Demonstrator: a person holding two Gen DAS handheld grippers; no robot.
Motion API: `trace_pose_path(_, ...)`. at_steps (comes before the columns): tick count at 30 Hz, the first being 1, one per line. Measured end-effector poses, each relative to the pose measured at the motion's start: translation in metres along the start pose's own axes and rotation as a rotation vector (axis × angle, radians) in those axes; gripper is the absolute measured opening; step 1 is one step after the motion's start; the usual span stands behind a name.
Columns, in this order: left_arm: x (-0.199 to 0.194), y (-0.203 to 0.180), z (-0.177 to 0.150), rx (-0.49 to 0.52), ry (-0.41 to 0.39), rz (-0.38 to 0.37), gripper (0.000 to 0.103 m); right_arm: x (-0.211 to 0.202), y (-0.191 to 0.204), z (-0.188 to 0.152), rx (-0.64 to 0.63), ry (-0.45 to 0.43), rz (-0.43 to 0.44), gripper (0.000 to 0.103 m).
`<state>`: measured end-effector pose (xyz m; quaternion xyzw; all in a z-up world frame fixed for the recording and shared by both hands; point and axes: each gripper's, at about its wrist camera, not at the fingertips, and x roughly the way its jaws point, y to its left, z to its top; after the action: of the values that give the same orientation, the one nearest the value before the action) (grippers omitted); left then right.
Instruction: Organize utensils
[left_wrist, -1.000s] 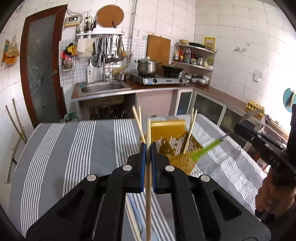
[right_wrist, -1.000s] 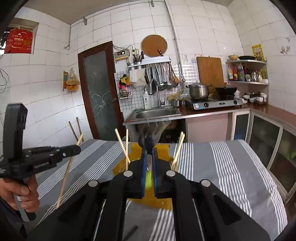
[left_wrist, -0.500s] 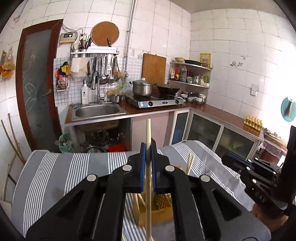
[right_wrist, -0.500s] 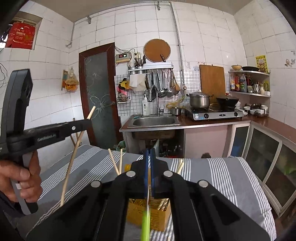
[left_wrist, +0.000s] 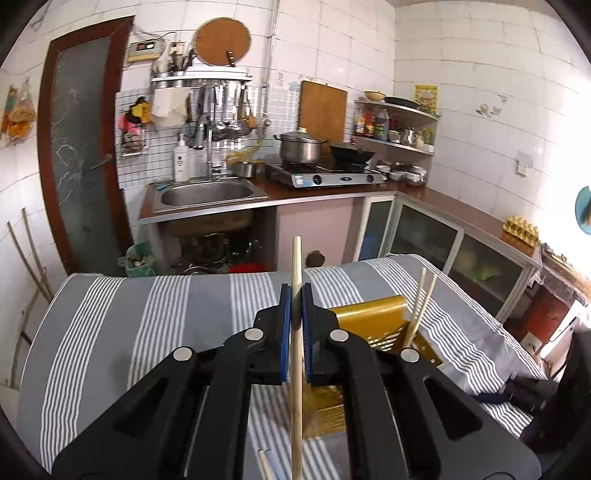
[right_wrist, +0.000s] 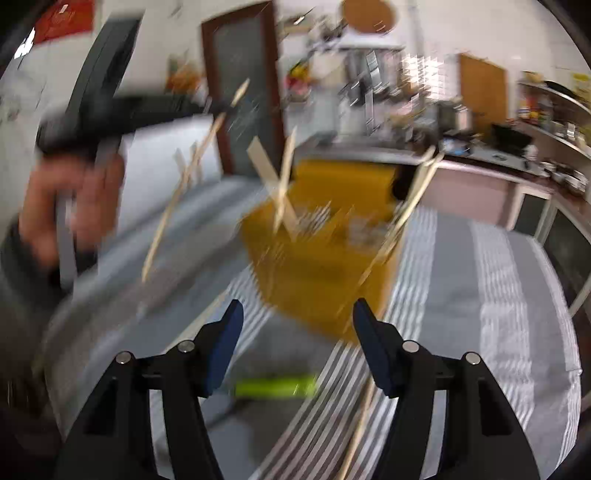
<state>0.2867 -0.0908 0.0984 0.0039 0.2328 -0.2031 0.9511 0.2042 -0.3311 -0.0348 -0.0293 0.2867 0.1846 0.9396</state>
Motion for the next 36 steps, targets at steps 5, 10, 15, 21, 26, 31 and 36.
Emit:
trace_pose_path(5, -0.026, 0.026, -0.029, -0.048, 0.012, 0.027, 0.004, 0.007, -0.017, -0.029, 0.224, 0.111, -0.070, 0.062)
trace_pose_path(10, -0.037, 0.049, -0.051, -0.072, 0.048, 0.057, 0.004, 0.038, -0.015, -0.051, 0.430, 0.214, -0.106, 0.062)
trace_pose_path(15, -0.043, 0.062, -0.060, -0.097, 0.058, 0.049, 0.004, 0.074, -0.004, -0.053, 0.541, 0.234, -0.135, 0.060)
trace_pose_path(21, -0.047, 0.061, -0.068, -0.095, 0.063, 0.035, 0.004, 0.098, 0.016, -0.043, 0.473, 0.203, -0.329, 0.039)
trace_pose_path(26, -0.044, 0.060, -0.073, -0.093, 0.073, 0.018, 0.004, 0.101, 0.007, -0.034, 0.479, 0.208, -0.295, 0.019)
trace_pose_path(31, -0.046, 0.058, -0.072, -0.087, 0.071, 0.011, 0.004, 0.064, 0.013, -0.019, 0.442, 0.125, -0.251, 0.019)
trace_pose_path(36, -0.053, 0.056, -0.066, -0.082, 0.050, 0.008, 0.004, 0.013, 0.025, 0.003, 0.379, -0.035, -0.240, 0.019)
